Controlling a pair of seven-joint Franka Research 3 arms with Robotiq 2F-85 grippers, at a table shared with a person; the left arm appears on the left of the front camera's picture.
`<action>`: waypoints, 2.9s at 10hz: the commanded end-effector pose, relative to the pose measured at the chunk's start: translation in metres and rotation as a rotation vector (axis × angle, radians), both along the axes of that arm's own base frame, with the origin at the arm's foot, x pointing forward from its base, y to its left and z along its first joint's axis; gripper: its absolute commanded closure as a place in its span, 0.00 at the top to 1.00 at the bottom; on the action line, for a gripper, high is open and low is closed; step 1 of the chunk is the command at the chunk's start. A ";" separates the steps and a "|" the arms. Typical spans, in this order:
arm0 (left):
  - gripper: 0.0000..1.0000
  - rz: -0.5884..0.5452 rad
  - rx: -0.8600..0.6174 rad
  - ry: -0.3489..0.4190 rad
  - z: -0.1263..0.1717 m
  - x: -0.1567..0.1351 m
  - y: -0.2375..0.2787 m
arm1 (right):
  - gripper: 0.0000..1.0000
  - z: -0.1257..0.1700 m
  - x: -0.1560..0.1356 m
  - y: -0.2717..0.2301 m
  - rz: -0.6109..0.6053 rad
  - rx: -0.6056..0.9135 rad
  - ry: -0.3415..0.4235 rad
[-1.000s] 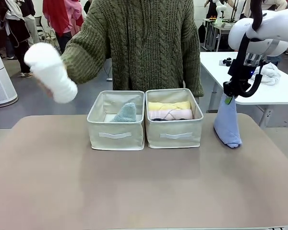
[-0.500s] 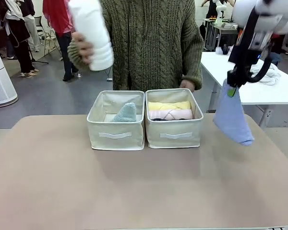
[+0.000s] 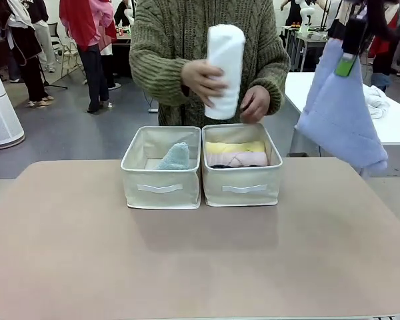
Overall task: Sort the towels based on their folding style.
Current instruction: Pick up another triangle-folded towel from the table and place it in the left Fabric basket.
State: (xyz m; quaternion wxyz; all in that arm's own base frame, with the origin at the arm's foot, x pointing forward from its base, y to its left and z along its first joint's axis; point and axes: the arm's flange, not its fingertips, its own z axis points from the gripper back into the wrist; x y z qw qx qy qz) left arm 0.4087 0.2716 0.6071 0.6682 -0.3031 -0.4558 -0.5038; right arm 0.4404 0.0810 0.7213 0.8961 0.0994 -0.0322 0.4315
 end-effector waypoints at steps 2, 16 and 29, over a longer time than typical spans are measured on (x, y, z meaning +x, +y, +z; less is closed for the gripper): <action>1.00 0.001 0.000 -0.003 0.001 -0.001 0.000 | 0.00 -0.041 0.001 -0.064 -0.067 -0.035 0.029; 1.00 0.001 0.000 -0.003 0.001 -0.001 0.000 | 0.00 -0.076 -0.112 -0.232 -0.332 0.075 -0.057; 1.00 0.001 0.000 -0.003 0.001 -0.001 0.000 | 0.00 -0.076 -0.112 -0.232 -0.332 0.075 -0.057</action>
